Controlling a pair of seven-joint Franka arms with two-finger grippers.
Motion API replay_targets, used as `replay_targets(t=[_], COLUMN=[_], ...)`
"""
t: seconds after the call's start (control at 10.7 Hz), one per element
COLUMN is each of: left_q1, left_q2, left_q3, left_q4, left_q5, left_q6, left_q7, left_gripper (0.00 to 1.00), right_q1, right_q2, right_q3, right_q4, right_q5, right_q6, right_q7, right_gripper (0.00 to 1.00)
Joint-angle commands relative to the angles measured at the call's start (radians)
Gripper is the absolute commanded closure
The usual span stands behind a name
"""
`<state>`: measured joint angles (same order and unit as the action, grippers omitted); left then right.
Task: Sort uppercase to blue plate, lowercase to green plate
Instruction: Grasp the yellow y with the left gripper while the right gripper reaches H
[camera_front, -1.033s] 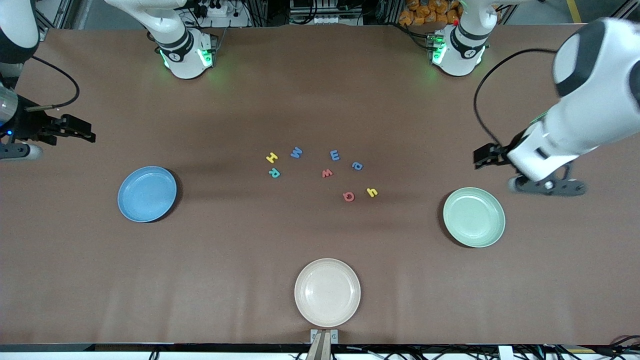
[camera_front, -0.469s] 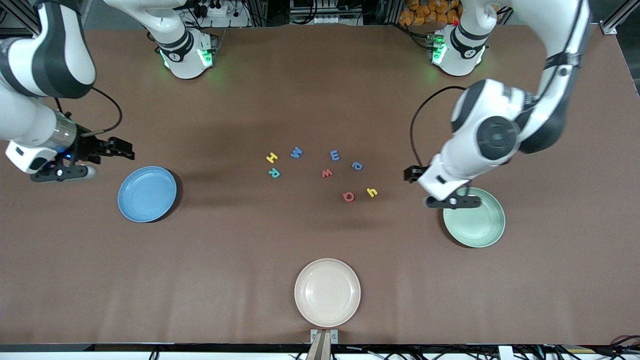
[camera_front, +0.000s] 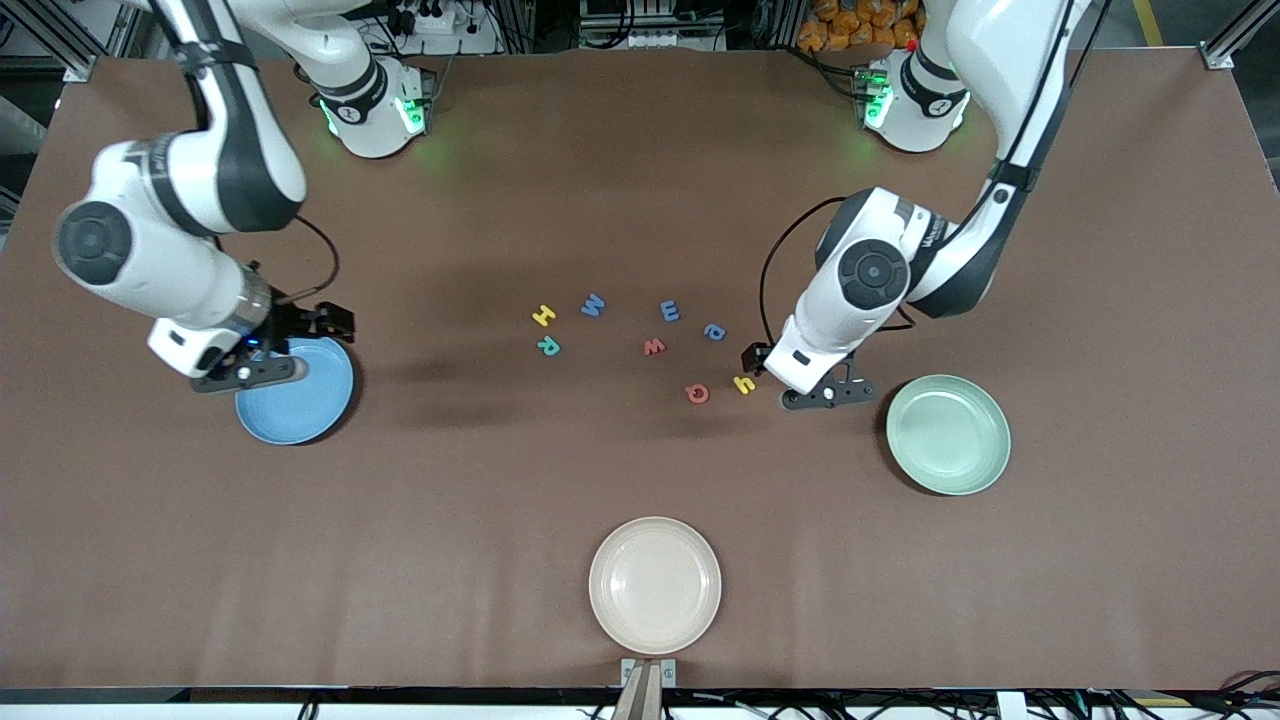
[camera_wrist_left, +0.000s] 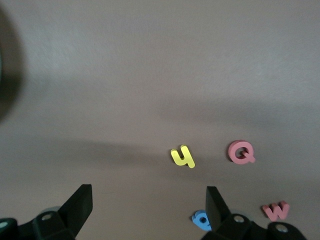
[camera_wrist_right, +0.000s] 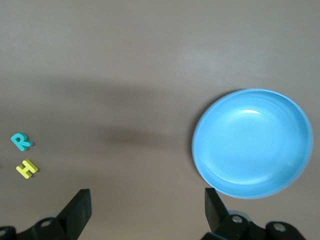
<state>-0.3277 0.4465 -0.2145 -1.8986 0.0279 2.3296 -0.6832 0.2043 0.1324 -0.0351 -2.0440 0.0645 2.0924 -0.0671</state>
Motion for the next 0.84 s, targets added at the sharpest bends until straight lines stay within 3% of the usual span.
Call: replay_targets(t=[0.0, 0.19, 0.47, 0.75], left_q1=[-0.062, -0.067, -0.067, -0.068], left_q2=[0.047, 0.096, 0.178, 0.234], left_q3=[0.007, 0.006, 0.007, 0.006], left_q4=[0.006, 0.010, 0.050, 0.098], left_q5=[0.123, 0.187, 0.185, 0.181], left_q6=[0.051, 0.091, 0.135, 0.136], left_q7=[-0.169, -0.237, -0.307, -0.393], left_gripper=[0.00, 0.00, 0.00, 0.05], right_q1=[0.091, 0.154, 0.266, 0.320], right_q2=[-0.011, 0.015, 0.068, 0.137], right_q3=[-0.006, -0.006, -0.006, 0.018], right_q4=[-0.099, -0.110, -0.111, -0.145], right_q5=[0.011, 0.011, 0.001, 0.009], right_q6=[0.098, 0.104, 0.141, 0.285], right_q7=[0.007, 0.019, 0.050, 0.052], right_gripper=[0.00, 0.00, 0.00, 0.00])
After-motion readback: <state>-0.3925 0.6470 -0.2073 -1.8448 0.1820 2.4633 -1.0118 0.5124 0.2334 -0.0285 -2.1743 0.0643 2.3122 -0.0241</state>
